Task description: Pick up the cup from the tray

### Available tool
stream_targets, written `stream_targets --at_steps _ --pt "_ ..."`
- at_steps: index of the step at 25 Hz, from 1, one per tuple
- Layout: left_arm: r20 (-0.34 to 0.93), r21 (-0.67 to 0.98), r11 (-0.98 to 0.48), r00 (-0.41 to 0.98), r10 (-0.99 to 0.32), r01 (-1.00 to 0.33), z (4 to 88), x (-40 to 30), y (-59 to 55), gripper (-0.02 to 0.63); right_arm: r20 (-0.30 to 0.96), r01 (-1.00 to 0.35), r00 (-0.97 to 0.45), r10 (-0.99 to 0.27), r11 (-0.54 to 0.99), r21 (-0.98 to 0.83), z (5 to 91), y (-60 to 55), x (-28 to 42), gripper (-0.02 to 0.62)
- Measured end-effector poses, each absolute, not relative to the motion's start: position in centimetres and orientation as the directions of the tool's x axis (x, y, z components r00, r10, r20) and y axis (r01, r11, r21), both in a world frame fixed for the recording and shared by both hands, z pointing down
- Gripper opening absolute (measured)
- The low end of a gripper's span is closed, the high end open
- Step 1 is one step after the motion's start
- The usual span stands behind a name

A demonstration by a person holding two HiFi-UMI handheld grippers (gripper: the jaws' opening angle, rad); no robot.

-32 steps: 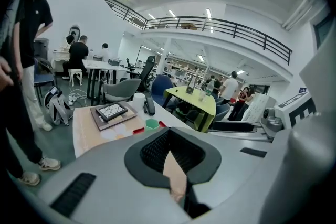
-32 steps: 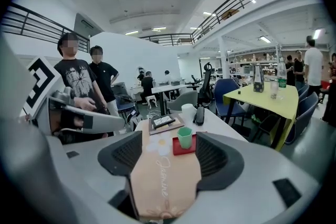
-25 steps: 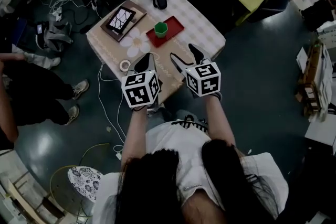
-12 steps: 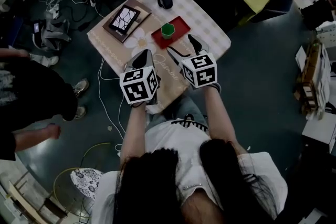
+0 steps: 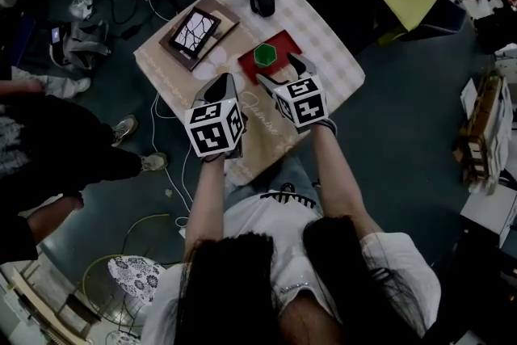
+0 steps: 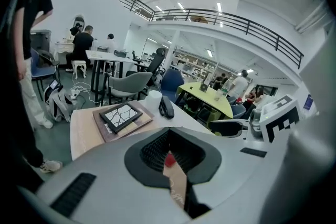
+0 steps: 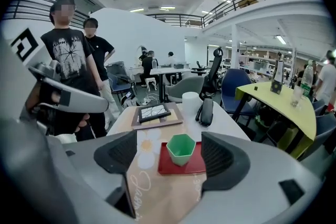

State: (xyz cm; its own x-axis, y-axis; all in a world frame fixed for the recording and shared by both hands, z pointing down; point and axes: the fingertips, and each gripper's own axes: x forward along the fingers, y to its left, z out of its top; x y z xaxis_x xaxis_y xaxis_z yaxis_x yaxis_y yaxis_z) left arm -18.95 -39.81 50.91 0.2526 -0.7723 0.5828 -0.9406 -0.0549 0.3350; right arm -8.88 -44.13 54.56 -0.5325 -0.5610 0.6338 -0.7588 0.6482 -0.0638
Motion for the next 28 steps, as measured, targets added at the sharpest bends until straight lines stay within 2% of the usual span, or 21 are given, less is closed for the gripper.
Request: stream_targets --at_steps 8,16,28 --pt "0.622 0.331 -0.022 0.236 -0.746 -0.943 53.2 -18.0 -43.5 0.005 0.711 -0.716 -0.525 -0.468 0.694 -0.072 59.7 -47.5 -9.3 0.365" --pt "0.669 0.316 0.039 0.193 -0.718 -0.948 55.9 -18.1 -46.1 0.005 0.768 -0.619 -0.539 -0.347 0.782 -0.081 63.6 -49.0 -10.7 0.365" --pt "0.711 0.321 0.061 0.198 -0.675 -0.945 58.8 -17.0 -47.9 0.005 0.799 -0.546 -0.543 -0.258 0.831 -0.103 66.0 -49.1 -12.0 0.365"
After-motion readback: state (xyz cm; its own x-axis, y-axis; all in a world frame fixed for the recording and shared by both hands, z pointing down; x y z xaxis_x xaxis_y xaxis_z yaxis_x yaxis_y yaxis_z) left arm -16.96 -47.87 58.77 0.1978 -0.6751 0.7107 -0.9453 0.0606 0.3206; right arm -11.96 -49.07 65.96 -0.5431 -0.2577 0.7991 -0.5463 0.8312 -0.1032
